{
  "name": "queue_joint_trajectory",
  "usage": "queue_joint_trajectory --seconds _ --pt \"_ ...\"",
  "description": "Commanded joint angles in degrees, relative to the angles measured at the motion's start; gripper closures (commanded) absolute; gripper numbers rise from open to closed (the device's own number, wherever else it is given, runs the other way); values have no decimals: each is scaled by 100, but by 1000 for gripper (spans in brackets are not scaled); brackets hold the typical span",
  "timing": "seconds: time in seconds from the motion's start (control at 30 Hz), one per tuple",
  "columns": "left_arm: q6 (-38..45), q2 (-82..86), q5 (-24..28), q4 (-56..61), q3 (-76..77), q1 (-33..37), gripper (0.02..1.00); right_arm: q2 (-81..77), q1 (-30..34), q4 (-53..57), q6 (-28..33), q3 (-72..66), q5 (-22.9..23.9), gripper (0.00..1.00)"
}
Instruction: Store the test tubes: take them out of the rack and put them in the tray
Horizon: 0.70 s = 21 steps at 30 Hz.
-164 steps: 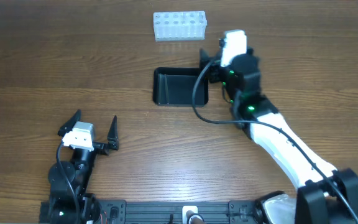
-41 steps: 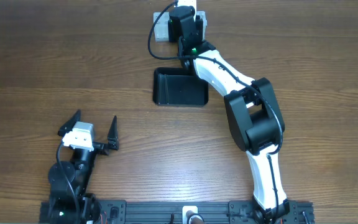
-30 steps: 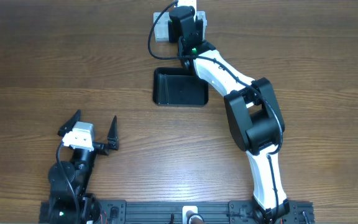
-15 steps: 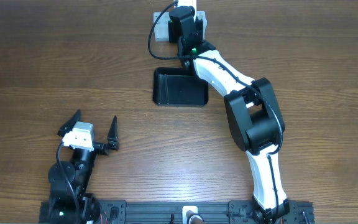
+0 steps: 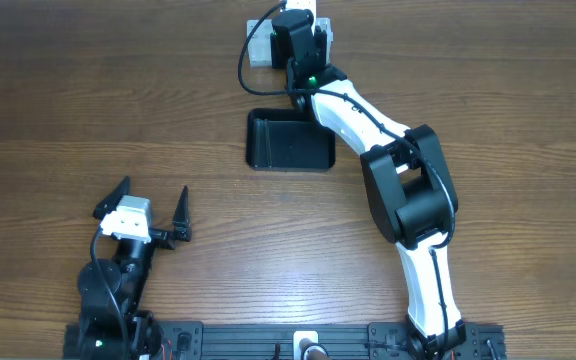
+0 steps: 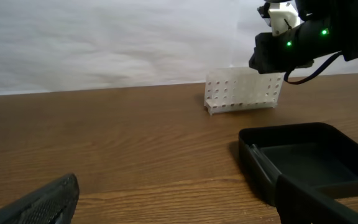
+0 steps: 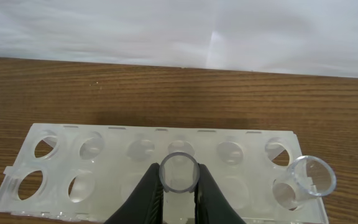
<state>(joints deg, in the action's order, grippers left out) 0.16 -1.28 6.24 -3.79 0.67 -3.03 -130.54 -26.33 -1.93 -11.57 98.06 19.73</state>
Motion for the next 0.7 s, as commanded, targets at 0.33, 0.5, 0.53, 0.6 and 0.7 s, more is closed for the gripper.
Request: queue_joint_trajectory --seconds 0.33,0.5,0.53,0.6,0.7 --pt "-63 52 79 -4 -33 31 18 -50 11 -20 55 146 138 915" --pt "-63 52 79 -4 -33 31 20 13 11 -11 98 166 138 923" --pt "-63 52 79 -4 -33 31 20 44 11 -2 98 166 138 923" --pt "-63 52 79 -4 -33 31 18 111 11 0 98 166 138 930" --pt "-63 52 79 -4 -33 31 18 262 11 9 98 166 138 932"
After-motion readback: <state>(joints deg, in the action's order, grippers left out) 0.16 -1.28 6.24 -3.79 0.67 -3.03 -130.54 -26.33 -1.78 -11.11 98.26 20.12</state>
